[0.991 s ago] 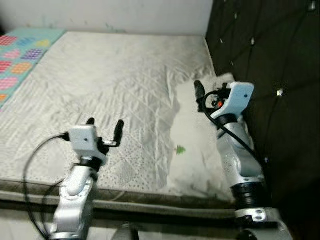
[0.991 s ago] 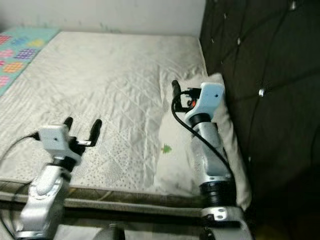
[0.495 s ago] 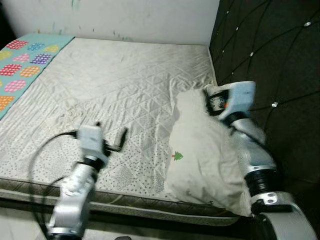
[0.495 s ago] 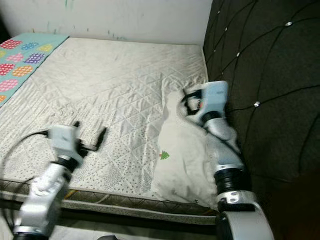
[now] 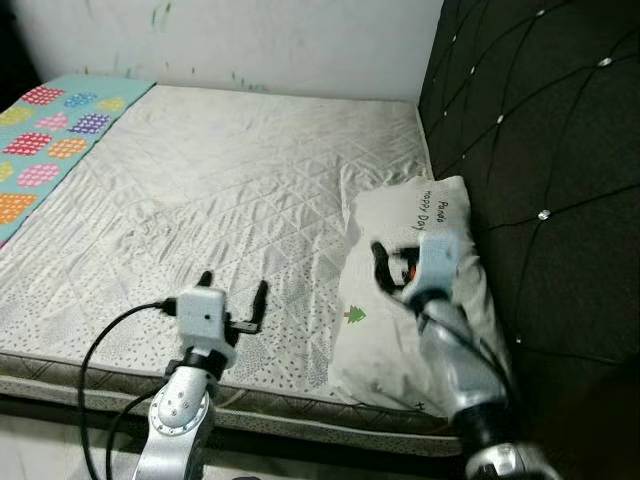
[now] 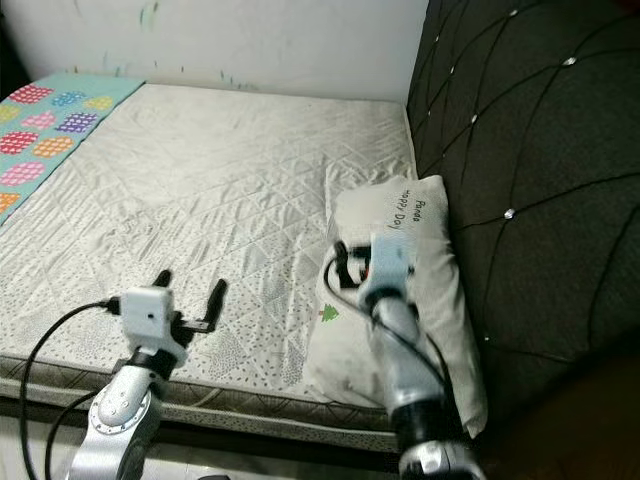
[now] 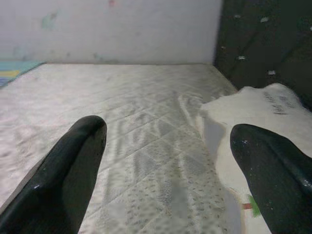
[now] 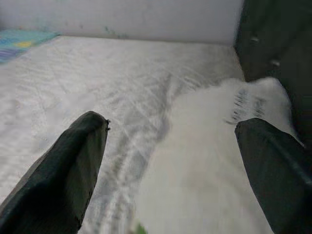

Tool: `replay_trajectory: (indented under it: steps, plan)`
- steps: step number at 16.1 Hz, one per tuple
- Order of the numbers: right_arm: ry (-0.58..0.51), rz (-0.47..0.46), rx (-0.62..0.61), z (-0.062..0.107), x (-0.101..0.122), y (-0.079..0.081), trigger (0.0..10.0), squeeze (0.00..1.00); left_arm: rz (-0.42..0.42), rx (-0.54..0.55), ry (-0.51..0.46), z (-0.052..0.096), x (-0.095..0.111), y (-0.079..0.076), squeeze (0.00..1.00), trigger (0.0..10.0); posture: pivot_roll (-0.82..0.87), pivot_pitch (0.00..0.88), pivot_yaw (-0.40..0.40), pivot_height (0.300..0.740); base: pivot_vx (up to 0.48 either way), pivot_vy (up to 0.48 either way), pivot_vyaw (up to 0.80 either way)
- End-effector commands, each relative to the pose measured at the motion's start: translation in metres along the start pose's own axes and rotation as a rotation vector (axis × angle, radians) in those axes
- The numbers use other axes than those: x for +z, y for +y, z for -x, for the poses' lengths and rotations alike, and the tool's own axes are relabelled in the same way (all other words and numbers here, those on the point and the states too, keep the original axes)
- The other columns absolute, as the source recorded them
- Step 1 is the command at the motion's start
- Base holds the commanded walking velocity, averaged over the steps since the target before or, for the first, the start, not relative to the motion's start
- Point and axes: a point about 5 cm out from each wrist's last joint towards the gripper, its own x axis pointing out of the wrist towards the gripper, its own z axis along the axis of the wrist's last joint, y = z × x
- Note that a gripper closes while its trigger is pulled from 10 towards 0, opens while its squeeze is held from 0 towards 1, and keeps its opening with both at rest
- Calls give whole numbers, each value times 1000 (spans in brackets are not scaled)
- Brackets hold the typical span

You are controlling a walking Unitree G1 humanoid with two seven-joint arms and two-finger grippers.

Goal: Clean up the room

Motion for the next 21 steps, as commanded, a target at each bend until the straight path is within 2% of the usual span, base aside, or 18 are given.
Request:
replay_trajectory:
  steps: [1,3,7,13,19,21]
  plan:
    - [-73,23,-45,0,13,-8,10000,0,-9,51,5,4,-3,9,0,10000,118,0,-8,740,0,0,0]
    - [-45,80,-53,11,1,-23,10000,0,-6,92,21,15,-8,19,0,10000,117,0,-6,740,0,0,0]
    - [-80,59,-98,17,3,-26,10000,0,-16,110,13,19,-5,25,0,10000,137,0,16,740,0,0,0]
    - [-72,59,-88,20,5,-28,10000,0,31,122,5,21,-5,11,0,10000,138,34,-16,740,0,0,-72]
    - [-44,41,-92,20,3,-26,10000,0,32,121,-16,15,2,10,0,10000,125,43,-27,740,0,0,-211]
    - [-45,47,-70,21,4,-22,10000,0,67,144,-20,14,2,7,0,10000,102,45,-34,740,0,0,-656]
